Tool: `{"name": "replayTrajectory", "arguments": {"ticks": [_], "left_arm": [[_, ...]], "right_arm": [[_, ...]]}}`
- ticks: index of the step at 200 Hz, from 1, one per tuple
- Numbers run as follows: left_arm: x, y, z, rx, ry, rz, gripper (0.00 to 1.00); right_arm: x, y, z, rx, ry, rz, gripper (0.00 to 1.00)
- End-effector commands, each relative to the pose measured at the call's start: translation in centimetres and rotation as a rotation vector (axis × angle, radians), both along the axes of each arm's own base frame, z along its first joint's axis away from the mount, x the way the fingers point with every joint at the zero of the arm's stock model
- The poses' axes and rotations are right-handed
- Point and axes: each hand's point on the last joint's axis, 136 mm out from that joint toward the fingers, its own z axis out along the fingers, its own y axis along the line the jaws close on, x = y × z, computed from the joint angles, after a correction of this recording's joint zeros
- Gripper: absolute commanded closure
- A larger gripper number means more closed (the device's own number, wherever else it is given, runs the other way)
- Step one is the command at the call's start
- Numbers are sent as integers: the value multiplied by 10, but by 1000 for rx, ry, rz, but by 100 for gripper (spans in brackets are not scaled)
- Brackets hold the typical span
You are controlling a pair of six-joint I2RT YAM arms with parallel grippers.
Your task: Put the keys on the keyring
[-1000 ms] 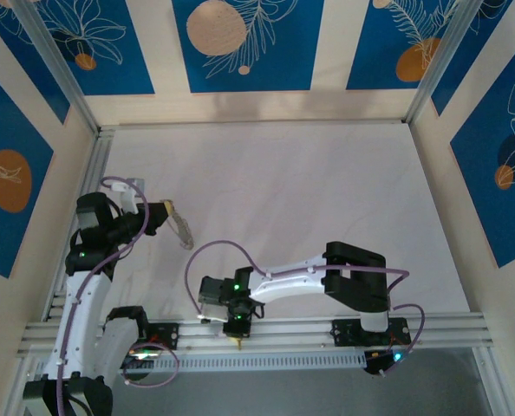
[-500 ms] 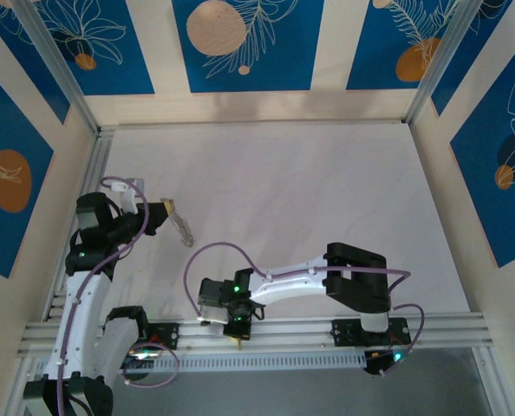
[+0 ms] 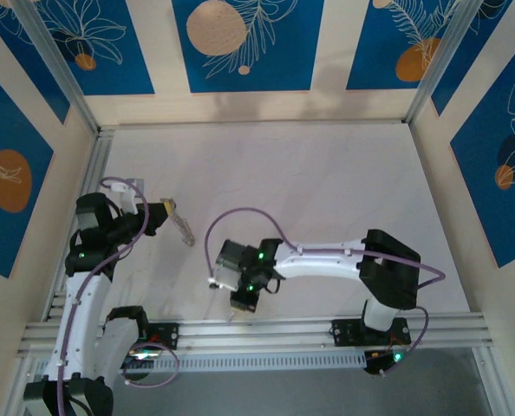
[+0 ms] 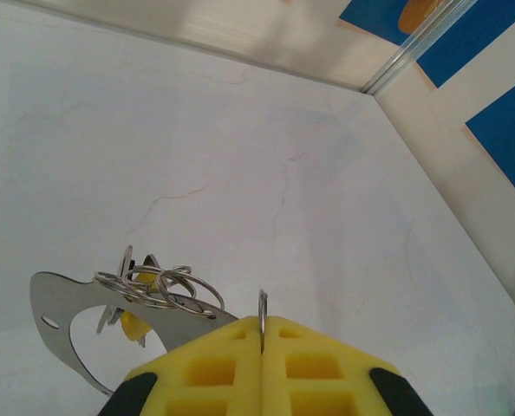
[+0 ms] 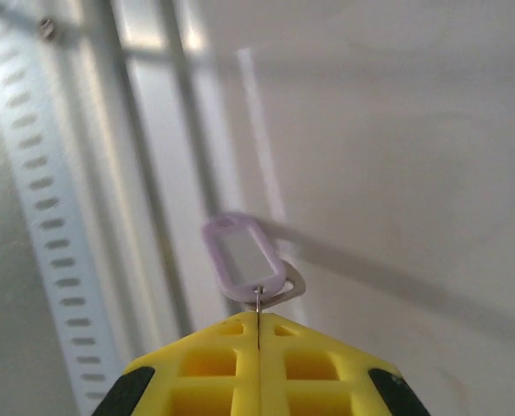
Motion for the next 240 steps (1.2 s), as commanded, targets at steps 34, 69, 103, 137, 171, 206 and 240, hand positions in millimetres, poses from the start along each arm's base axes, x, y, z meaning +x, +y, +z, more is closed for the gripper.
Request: {"name": "replayTrajectory", "arguments": {"ticks": [34, 69, 103, 137, 171, 206, 240], "left_arm": [[-6, -1, 15, 2, -71, -21, 100], [-6, -2, 15, -4, -72, -23, 100], [-4, -3, 16, -14, -79, -31, 100], [-5, -6, 20, -30, -94, -45, 100], [-5, -6, 22, -35, -103, -49, 100], [-4, -6, 22, -35, -104, -51, 100], [-4, -6, 23, -34, -110, -52, 100]], "right_arm": [[54, 3, -6, 14, 101, -115, 100], [74, 4, -12, 46, 164, -177, 100], [92, 0, -22, 53, 215, -243, 100], [104, 0, -29, 34, 225, -280, 100], [109, -3, -37, 17, 236, -316, 97], [108, -4, -39, 21, 237, -322, 87], [105, -4, -37, 33, 243, -319, 80]]}}
